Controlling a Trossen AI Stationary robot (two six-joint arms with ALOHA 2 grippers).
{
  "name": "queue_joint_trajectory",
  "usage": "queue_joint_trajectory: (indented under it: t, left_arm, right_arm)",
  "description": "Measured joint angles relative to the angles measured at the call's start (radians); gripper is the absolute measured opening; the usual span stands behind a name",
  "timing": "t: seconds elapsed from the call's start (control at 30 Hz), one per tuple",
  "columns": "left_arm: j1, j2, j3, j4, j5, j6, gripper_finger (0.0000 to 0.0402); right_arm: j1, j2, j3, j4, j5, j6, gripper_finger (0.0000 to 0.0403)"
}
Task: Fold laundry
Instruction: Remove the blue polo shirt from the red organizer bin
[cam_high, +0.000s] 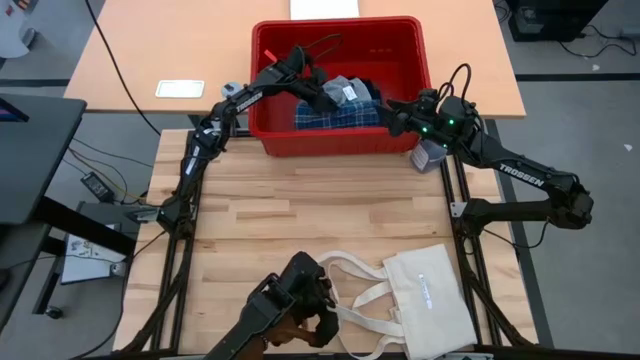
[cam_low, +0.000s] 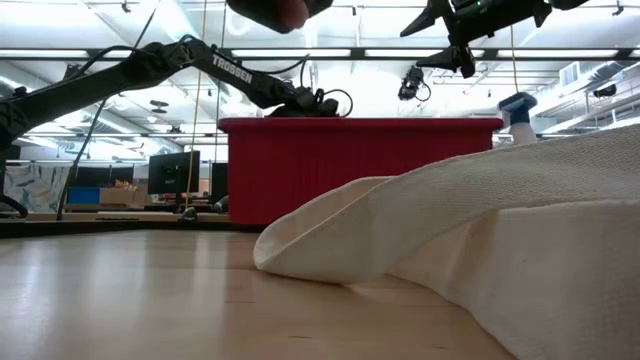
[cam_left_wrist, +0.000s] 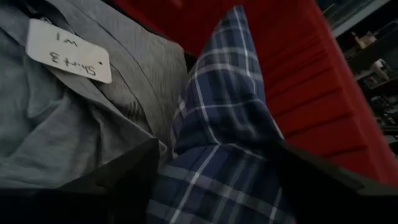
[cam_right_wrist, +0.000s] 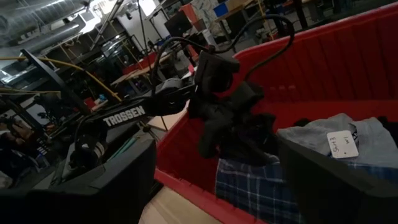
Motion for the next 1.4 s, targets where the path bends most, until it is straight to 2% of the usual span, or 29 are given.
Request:
queue_joint_trajectory:
  t: [0.17,0.4,0.53,0.67,0.9,1.07,1.13,1.2,1.33,1.37,1.4]
  left_arm:
    - [0.030,-0.002,0.000,0.000,0.078,-0.063,0.0321]
    - [0.066,-0.016,-0.001,0.022,0.080,-0.060,0.0316]
    - [0.068,-0.017,-0.001,0.018,-0.048,0.016,0.0316]
    - [0.056,-0.017,0.000,-0.002,-0.061,0.062,0.0316]
    - [0.008,-0.017,-0.001,-0.188,-0.139,0.315,0.0315]
    - [-0.011,-0.017,0.000,-0.194,-0.237,0.346,0.0305]
    - [-0.019,-0.016,-0.001,-0.198,-0.246,0.364,0.0279]
    - [-0.025,-0.016,-0.001,-0.198,-0.254,0.401,0.0229]
    - [-0.039,-0.016,-0.001,-0.223,-0.282,0.449,0.0068]
    - [-0.041,-0.016,-0.001,-0.229,-0.285,0.458,0.0037]
    - [-0.044,-0.016,0.000,-0.231,-0.285,0.460,0.0023]
  right_arm:
    - [-0.001,0.000,0.000,0.000,0.000,-0.002,0.0346]
    - [-0.022,0.000,0.000,0.000,-0.023,-0.003,0.0346]
    - [-0.037,0.000,0.000,0.000,-0.033,-0.004,0.0346]
    - [-0.046,0.000,0.000,0.000,-0.033,-0.007,0.0346]
    - [-0.053,0.000,0.000,0.000,-0.035,-0.011,0.0346]
    - [-0.053,0.000,0.000,0.000,-0.035,-0.011,0.0346]
    - [-0.053,0.000,0.000,0.000,-0.035,-0.012,0.0346]
    - [-0.053,0.000,0.000,0.000,-0.035,-0.015,0.0346]
    - [-0.053,0.000,0.000,0.000,-0.047,-0.030,0.0346]
    - [-0.053,0.000,0.000,0.000,-0.051,-0.034,0.0346]
    - [-0.053,0.000,0.000,0.000,-0.055,-0.037,0.0346]
